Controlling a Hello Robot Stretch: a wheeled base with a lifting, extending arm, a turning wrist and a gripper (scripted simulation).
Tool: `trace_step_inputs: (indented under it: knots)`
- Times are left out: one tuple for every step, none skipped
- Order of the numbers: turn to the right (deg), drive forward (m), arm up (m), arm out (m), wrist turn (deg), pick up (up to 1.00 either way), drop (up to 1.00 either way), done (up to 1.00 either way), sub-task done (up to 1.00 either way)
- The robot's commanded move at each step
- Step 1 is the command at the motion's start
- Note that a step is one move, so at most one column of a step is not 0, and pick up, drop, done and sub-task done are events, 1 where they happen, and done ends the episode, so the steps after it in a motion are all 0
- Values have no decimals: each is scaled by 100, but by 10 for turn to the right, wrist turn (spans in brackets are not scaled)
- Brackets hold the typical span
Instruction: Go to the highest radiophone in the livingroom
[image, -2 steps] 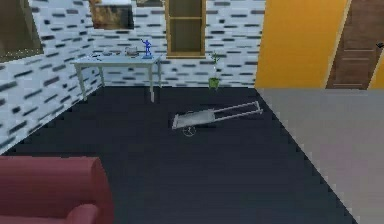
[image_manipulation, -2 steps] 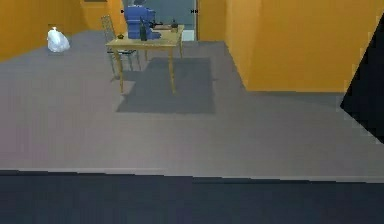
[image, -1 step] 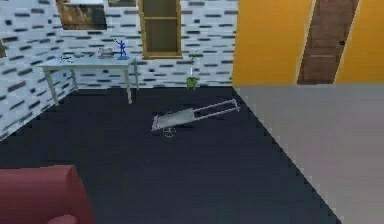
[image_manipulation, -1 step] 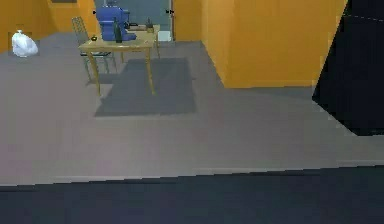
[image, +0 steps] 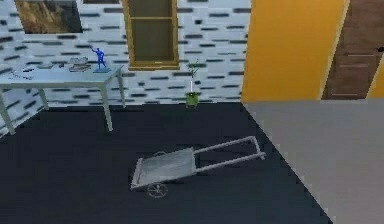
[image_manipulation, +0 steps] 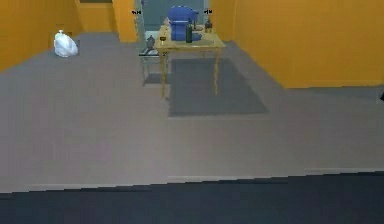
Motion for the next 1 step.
trace_step_inputs:
  knots:
    - [30,0,0,0,0,0,0,0,0]
